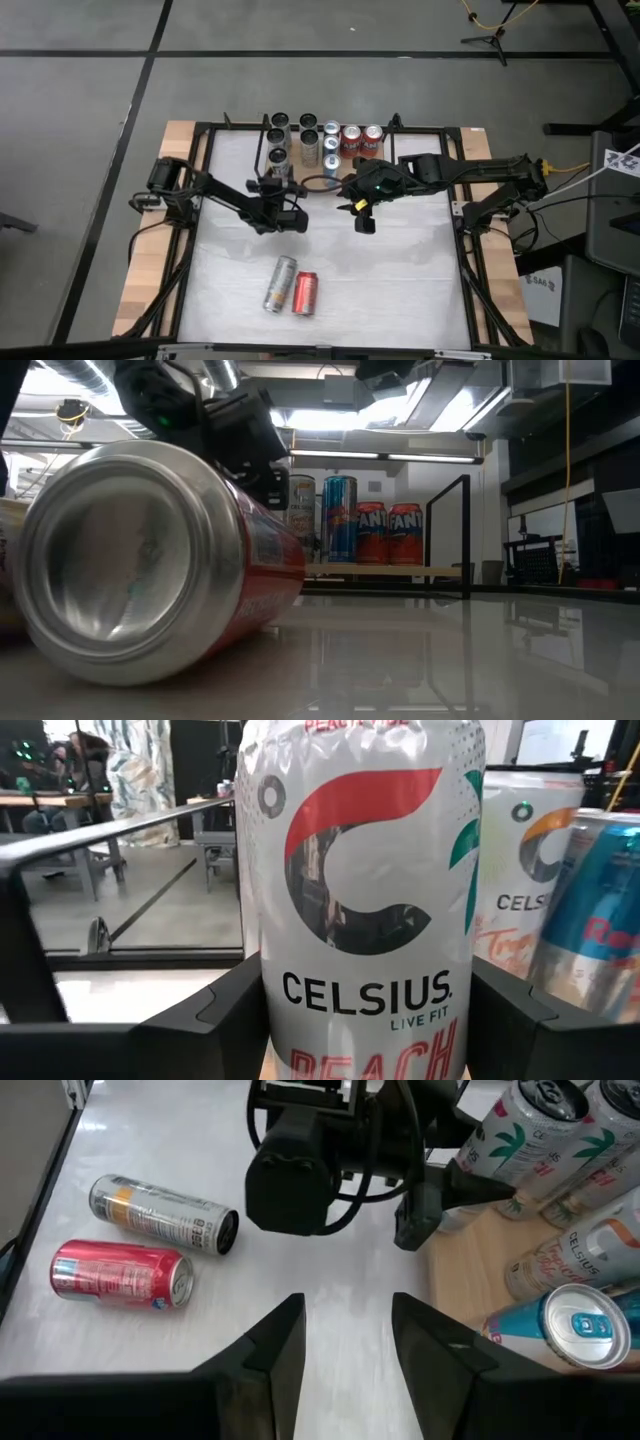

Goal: Place canned beverage on shelf
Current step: Put the white pink soda can on the shelf aligned with the other white pink soda cans

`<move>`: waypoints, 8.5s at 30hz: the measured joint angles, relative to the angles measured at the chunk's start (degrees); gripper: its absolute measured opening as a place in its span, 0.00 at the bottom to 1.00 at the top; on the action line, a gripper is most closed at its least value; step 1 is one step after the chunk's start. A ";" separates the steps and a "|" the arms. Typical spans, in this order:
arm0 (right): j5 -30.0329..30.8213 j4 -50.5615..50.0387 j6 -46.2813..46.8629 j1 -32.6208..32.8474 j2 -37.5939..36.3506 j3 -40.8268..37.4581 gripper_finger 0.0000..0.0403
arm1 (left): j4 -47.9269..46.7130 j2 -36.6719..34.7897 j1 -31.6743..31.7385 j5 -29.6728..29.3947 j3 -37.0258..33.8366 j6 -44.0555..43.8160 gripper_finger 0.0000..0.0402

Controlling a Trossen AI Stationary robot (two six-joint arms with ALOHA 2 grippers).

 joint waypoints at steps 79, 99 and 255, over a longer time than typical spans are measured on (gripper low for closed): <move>0.01 -0.04 -0.78 -0.02 0.00 0.00 0.37 | -0.42 2.19 0.62 4.42 -0.11 2.00 0.80; 0.00 -0.02 -0.78 -0.02 0.00 0.00 0.37 | 0.52 -1.01 -1.26 3.55 0.02 13.12 0.80; 0.00 -0.07 -0.76 0.00 0.02 -0.02 0.37 | 8.85 -8.48 3.61 0.87 2.34 41.09 0.80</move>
